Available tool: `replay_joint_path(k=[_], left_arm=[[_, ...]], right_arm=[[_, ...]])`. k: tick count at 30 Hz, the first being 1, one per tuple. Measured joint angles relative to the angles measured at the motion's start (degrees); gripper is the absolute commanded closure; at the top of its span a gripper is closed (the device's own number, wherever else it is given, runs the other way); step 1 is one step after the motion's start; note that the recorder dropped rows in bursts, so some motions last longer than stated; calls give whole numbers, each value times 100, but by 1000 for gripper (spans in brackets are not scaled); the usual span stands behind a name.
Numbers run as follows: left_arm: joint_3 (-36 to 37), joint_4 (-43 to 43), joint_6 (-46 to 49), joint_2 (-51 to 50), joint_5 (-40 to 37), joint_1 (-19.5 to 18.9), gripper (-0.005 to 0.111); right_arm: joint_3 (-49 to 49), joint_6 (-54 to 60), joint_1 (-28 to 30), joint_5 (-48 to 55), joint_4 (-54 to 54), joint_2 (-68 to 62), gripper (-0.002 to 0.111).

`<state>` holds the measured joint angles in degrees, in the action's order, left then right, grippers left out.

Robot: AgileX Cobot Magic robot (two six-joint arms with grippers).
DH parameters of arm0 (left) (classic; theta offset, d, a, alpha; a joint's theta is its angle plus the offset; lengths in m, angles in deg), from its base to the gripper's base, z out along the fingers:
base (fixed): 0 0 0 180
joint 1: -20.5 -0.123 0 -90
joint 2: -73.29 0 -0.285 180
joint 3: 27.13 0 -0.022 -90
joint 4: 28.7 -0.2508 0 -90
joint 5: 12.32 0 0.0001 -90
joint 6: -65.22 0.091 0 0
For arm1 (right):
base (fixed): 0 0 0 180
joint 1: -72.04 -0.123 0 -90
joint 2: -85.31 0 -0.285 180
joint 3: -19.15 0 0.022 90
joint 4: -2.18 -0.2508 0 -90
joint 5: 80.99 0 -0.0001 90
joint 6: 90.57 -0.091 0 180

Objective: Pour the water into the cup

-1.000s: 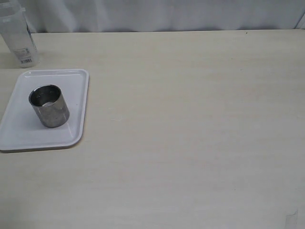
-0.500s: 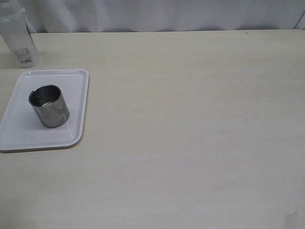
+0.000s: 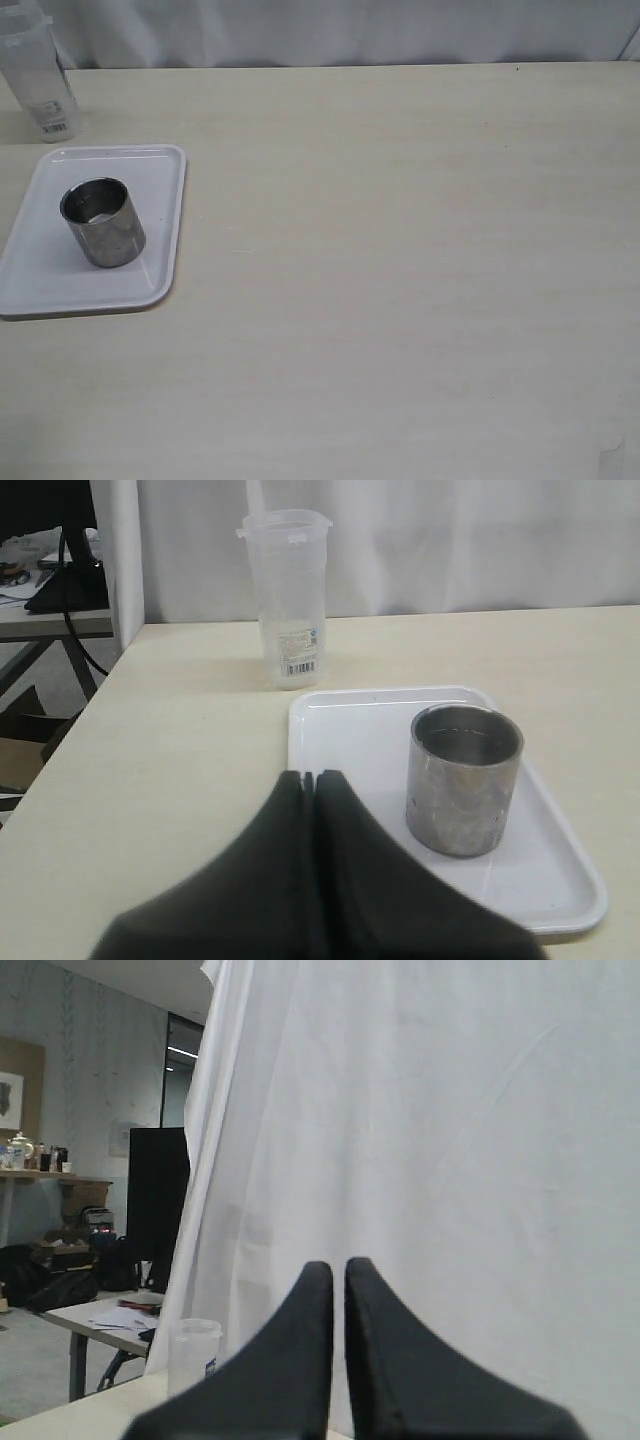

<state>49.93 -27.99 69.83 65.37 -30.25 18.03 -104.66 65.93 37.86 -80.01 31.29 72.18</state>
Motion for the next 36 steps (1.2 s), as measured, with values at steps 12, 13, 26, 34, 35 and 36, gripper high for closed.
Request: replay_joint_path(k=[12,13,26,34,35,36], left_arm=[[0,-15,0,0,0,0,107],[0,-15,0,0,0,0,107],[0,-15,0,0,0,0,107],[0,-15,0,0,0,0,107],[0,-15,0,0,0,0,107],[0,-15,0,0,0,0,107]], right_arm=[[1054,2833,553,-651,-1876,513,104],[1121,2887,689,-720,-1997,513,104],[2077,3010,3016,-1190,-2518,513,104],[2082,3010,3464,-715,-2528,513,104],[2082,3010,3464,-659,-2528,513,104],[2082,3010,3464,-594,-2539,513,104]])
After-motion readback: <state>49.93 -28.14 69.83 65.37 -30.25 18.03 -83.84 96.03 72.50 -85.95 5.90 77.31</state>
